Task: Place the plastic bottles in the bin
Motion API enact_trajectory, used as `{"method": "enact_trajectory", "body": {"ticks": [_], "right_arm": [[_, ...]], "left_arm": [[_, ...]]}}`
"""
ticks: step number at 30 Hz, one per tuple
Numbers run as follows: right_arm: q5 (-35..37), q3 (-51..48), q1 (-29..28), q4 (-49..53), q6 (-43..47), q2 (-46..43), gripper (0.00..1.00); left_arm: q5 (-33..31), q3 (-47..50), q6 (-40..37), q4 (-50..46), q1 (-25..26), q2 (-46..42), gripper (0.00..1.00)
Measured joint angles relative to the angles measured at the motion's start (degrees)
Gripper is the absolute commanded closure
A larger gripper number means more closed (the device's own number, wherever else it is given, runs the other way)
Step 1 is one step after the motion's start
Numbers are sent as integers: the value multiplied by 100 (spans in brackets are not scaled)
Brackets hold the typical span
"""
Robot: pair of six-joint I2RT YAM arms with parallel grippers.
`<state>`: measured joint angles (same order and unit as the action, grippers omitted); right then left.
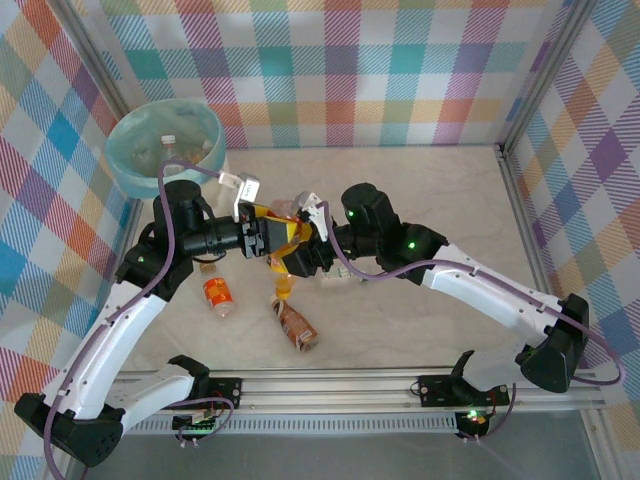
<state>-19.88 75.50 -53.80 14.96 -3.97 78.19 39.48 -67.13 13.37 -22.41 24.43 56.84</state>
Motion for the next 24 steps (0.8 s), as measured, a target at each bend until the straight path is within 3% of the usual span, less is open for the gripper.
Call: {"method": "enact_trajectory", "body": {"ticks": [4,14,24], "right_arm": [[170,-2,-2,-57,28,-15,15],[1071,-116,-28,-208,116,-649,13],[1257,-240,-26,-227,308,-743,13]], "left_arm": [[-809,-125,170,-87,-2,-11,40],[-4181,-1759,175,-774,-122,389,43],[-5484,-3991,-863,-315,-1001,1878,43]]}}
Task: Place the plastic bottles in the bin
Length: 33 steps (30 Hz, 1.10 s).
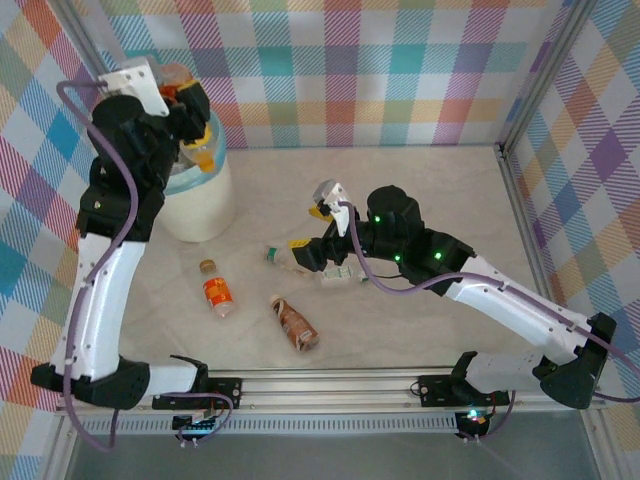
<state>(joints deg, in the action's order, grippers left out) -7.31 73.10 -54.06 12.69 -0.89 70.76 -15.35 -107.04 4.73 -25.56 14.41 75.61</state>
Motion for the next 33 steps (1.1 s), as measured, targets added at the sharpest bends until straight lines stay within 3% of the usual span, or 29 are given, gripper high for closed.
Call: {"method": "enact_trajectory", "body": {"ticks": [7,15,24,33], "right_arm": [[-46,-26,-2,13,11,0,13],[-179,-105,-2,22,-20,0,14],[-238,-289,-2,31,-33,2,14],[-282,-334,-2,24,-35,127,14]], "left_arm": [[-28,-282,-295,549,-1161,1056,43],[514,-269,-15,1012,-2107,2116,42],[1541,675,81,1268,-2286,2212,36],[2048,1934,28,1545,-2286,1998,30]]}}
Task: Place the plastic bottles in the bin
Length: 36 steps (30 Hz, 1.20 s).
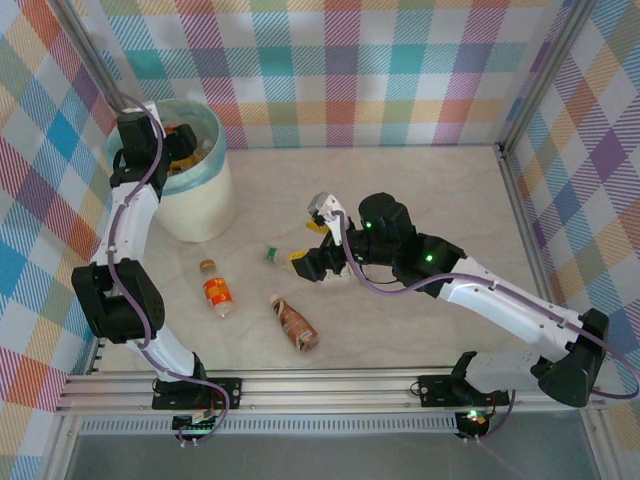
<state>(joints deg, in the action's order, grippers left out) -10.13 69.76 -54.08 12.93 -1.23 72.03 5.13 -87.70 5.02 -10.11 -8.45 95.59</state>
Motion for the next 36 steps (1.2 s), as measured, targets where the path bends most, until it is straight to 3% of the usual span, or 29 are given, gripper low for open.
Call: {"method": "enact_trajectory", "body": {"ticks": [7,13,16,25,32,36], "right_arm": [[-59,-4,0,2,-26,146,14],[-103,-4,0,2,-85,210,14],[-105,-4,0,2,-96,258,14],[-105,-2,0,15,-107,350,14],[-105,-2,0,31,-109,350,14],[-109,-2,0,39,-109,363,14]], "left_arm": [[195,59,-22,50,-11,-31,13],[210,-610,9,-177,-13,-184,11],[210,-933,94,-177,-13,-448,15],[299,-1941,511,-809,-20,-291,47],[479,-1029,612,-1550,-28,107,50],[483,-1005,614,-1845,-37,225,49]]}}
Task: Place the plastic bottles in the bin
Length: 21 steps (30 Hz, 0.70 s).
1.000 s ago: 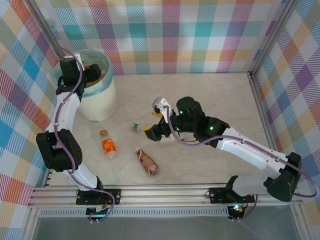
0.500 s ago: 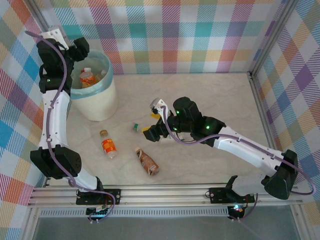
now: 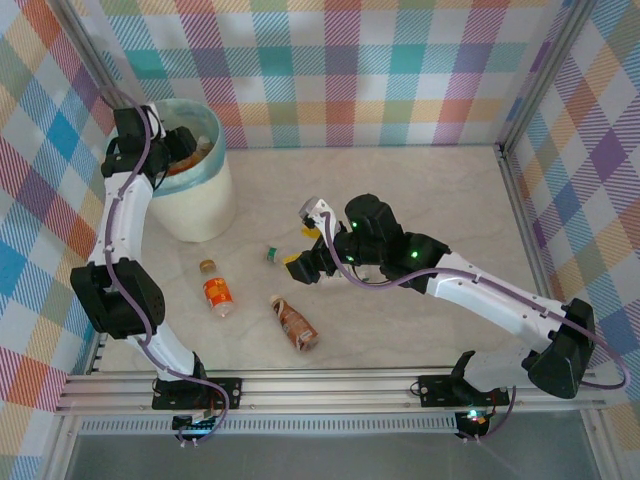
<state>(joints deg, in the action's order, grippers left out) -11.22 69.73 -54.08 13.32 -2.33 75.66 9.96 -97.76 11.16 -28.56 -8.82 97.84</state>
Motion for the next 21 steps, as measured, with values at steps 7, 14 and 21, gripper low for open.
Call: {"method": "enact_trajectory", "body": {"ticks": [7,14,21], "right_arm": [[-20,0,0,4,-20,39,14],[15,164,0,208,-17,175,13],[365,490,4,481,85,343,13]], "left_arm": [[-7,-229,11,-306,-2,166,46],[7,-1344,133,-796,0,223,40],[-184,-1725,155,-761,328,-501,38]]}}
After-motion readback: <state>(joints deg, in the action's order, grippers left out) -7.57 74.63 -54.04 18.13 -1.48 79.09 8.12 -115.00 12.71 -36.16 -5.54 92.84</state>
